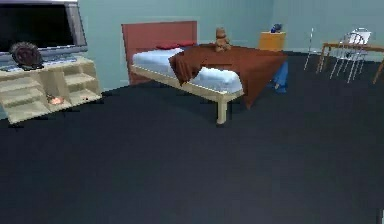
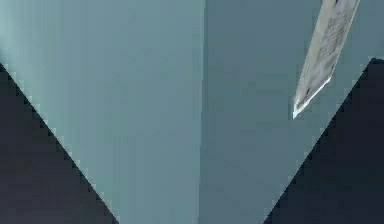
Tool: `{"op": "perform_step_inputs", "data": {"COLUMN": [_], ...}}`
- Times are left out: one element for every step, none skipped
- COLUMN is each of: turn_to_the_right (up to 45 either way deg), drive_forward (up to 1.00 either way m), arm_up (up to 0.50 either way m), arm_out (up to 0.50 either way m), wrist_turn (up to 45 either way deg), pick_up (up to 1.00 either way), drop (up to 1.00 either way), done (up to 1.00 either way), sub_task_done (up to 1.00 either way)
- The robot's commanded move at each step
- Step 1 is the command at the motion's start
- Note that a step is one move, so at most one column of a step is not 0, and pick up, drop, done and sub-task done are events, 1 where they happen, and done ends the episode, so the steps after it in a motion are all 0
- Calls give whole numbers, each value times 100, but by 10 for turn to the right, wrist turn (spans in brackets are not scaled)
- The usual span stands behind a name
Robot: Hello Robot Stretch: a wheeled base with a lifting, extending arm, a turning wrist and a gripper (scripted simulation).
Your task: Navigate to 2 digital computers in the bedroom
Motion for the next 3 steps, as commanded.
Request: {"op": "perform_step_inputs", "data": {"turn_to_the_right": [420,0,0], "drive_forward": [0,100,100], "arm_up": [0,0,0], "arm_out": [0,0,0], "wrist_turn": [0,0,0], "pick_up": [0,0,0], "drop": [0,0,0], "done": [0,0,0], "sub_task_done": [0,0,0]}}
